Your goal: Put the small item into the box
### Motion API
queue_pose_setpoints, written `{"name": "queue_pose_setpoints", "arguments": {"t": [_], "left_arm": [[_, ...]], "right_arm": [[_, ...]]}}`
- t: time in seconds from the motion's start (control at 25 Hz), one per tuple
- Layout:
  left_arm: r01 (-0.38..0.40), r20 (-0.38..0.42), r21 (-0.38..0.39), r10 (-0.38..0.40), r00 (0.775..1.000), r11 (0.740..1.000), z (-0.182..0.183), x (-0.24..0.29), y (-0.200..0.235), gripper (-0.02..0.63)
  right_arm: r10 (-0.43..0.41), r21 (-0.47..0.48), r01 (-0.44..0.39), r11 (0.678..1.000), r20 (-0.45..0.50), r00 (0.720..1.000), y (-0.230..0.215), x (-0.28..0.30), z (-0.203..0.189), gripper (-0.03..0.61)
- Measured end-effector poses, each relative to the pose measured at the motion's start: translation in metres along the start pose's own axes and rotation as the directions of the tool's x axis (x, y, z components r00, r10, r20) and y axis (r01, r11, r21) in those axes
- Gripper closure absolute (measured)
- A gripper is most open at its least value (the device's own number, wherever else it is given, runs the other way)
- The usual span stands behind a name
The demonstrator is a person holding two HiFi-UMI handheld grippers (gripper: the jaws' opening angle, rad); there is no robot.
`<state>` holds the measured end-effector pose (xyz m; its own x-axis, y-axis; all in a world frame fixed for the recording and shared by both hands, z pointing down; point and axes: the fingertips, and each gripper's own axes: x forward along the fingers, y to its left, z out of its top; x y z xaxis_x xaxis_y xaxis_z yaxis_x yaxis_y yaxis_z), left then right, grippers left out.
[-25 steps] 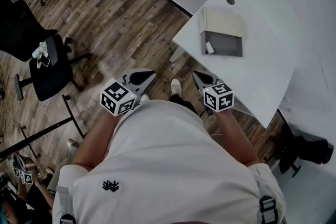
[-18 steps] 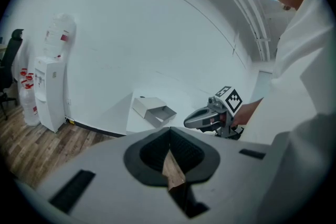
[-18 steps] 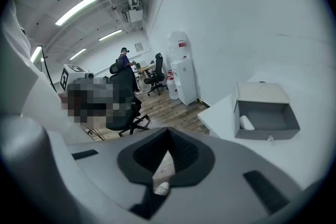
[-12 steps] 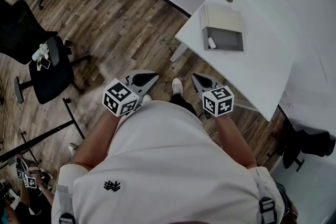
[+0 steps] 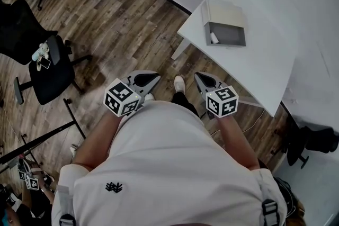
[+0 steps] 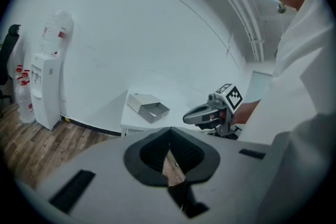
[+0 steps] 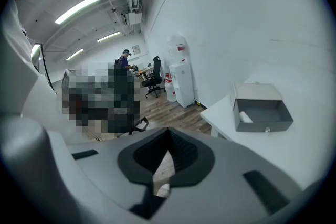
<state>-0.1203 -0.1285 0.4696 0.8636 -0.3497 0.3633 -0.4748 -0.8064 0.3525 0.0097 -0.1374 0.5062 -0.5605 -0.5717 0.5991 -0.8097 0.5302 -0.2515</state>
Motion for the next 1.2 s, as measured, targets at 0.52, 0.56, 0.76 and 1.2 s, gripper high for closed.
{"name": "queue_pose_setpoints", "arguments": {"t": [0.52,0.56,0.76,1.2], "left_arm": [[0.012,-0.003,0.005,-0.012,1.0,1.0,-0.003,-0.005,-0.005,0.606],[0.012,-0.003,0.005,-0.012,1.0,1.0,-0.003,-0.005,-0.005,0.606],[0.018,-0.001,0.009,-0.018,1.0,1.0,-0.002,-0.004,-0.008,0.606],[0.0,-0.004,0.0,0.0,1.0,1.0,0.0,0.003,-0.004,0.606]], "right_arm": [[0.009,-0.022,-0.009,1.0,0.013,1.0,0.015,-0.004,0.001,0.572],[0.009,-0.022,-0.008,1.0,0.014,1.0,0.015,-0.005,0.001,0.572],[0.009,-0.023,-0.009,1.0,0.018,1.0,0.017,-0.007,0.002,0.572],[0.022,-0.044,-0.022,0.999,0.009,1.0,0.008,-0.005,0.004,0.572]]}}
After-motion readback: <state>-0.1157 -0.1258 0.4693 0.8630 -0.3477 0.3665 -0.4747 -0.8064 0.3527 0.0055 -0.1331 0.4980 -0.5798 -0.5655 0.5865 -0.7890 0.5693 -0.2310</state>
